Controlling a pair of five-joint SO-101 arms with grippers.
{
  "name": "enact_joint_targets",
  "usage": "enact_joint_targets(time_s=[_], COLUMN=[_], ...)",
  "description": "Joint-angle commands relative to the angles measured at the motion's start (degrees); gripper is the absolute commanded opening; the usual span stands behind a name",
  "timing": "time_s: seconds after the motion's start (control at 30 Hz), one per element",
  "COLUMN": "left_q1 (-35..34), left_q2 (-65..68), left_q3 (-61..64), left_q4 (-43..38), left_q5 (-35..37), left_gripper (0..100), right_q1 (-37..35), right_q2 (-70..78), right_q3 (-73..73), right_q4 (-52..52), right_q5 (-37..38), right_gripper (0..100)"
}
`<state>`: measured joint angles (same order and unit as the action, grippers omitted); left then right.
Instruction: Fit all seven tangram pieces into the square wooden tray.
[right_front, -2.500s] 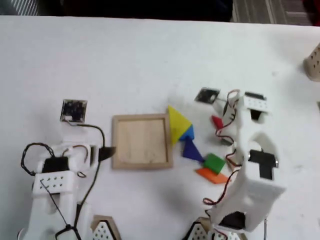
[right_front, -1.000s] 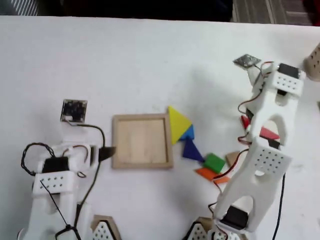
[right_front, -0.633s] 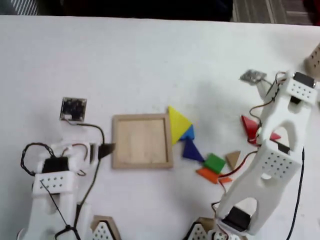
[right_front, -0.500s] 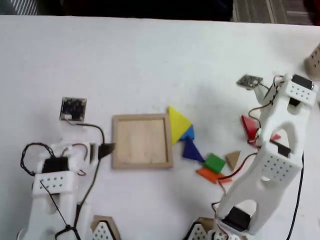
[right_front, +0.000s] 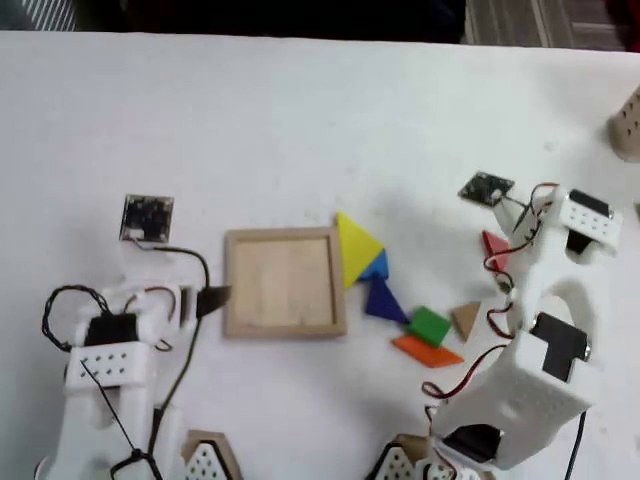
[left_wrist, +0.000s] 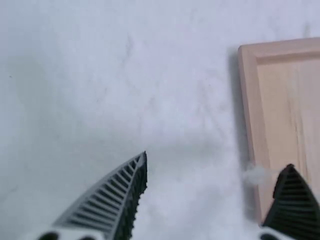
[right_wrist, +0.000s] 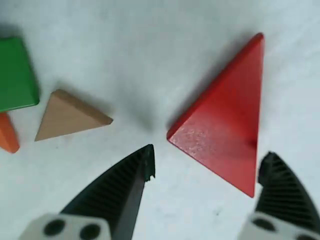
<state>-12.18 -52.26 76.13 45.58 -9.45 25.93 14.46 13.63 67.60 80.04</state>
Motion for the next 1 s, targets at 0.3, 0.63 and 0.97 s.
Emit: enact_joint_targets(time_s=[0.3, 0.63, 0.97], left_q1=[0.9, 0.9, 0.9], left_q2=[-0.3, -0.3, -0.3], left_q3=[-0.6, -0.6, -0.6], left_q4=[-1.0, -1.0, -1.0], left_q5=[-0.5, -0.5, -0.5], left_gripper=[39, 39, 39], right_q1=[-3.0, -0.6, -0.2], right_q2=[3.2, 13.0, 12.2], right_q3=[0.2, -7.0, -7.0], right_q4=[-8.5, -7.1, -5.8], right_q5=[-1.1, -1.1, -0.7], right_gripper=[37.9, 32.3, 31.4])
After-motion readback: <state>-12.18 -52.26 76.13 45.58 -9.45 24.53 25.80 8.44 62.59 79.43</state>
